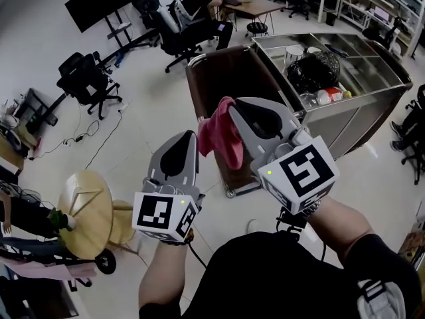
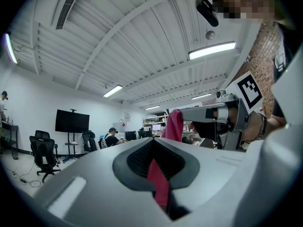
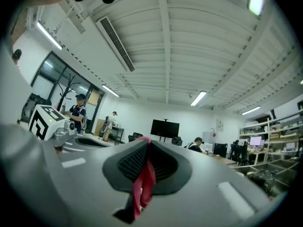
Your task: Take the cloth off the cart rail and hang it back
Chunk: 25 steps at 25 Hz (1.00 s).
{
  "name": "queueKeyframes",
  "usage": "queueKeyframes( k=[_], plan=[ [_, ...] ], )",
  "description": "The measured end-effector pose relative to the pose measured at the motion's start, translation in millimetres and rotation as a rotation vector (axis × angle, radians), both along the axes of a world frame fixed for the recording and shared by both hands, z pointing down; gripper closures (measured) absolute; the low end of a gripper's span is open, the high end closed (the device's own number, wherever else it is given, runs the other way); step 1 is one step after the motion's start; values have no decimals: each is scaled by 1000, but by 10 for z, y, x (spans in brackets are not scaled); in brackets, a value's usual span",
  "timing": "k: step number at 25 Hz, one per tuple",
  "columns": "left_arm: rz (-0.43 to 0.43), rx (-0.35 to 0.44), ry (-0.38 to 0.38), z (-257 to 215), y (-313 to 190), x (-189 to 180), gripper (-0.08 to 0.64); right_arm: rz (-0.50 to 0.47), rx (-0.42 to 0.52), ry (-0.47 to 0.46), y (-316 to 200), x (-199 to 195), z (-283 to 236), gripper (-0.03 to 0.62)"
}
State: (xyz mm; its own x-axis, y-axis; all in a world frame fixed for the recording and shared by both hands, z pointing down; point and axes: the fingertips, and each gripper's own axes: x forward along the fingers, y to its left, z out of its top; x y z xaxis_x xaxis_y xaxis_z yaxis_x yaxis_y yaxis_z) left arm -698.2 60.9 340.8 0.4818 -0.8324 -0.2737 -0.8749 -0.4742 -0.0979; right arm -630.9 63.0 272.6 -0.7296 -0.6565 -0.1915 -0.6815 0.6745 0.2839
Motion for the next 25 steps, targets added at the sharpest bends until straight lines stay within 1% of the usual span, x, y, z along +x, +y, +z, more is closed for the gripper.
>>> queueKeyframes(
  k=[4, 5, 7, 8, 9, 11, 12, 13, 14, 17, 18, 25],
  plan=[
    [45, 17, 4, -100, 339, 97, 558, 40, 26, -2, 399, 90, -141, 578],
    [53, 20, 9, -121, 402, 115, 558, 52, 8, 4, 483, 108, -139, 577],
    [65, 21, 19, -133, 509, 147, 558, 86, -97, 21, 636, 146, -34, 577],
    [73, 18, 21, -127, 555, 169, 558, 99, -125, 25, 695, 169, 4, 577],
    [83, 15, 21, -116, 598, 199, 558, 101, -102, 25, 739, 192, -5, 578],
    [101, 12, 15, -102, 680, 268, 558, 91, 0, 20, 805, 235, -79, 577],
    [108, 11, 12, -99, 715, 299, 558, 90, 21, 19, 835, 255, -85, 577],
    [113, 11, 10, -98, 743, 328, 558, 93, 20, 19, 864, 277, -63, 577],
    [116, 11, 9, -94, 764, 359, 558, 99, -3, 19, 890, 301, -15, 577],
    [122, 10, 5, -64, 781, 464, 558, 130, -172, 23, 937, 391, 238, 577],
    [121, 8, 4, -52, 779, 496, 558, 132, -196, 23, 936, 414, 290, 577],
    [101, 0, 9, -32, 770, 661, 558, 101, -212, 15, 897, 546, 411, 577]
  ],
)
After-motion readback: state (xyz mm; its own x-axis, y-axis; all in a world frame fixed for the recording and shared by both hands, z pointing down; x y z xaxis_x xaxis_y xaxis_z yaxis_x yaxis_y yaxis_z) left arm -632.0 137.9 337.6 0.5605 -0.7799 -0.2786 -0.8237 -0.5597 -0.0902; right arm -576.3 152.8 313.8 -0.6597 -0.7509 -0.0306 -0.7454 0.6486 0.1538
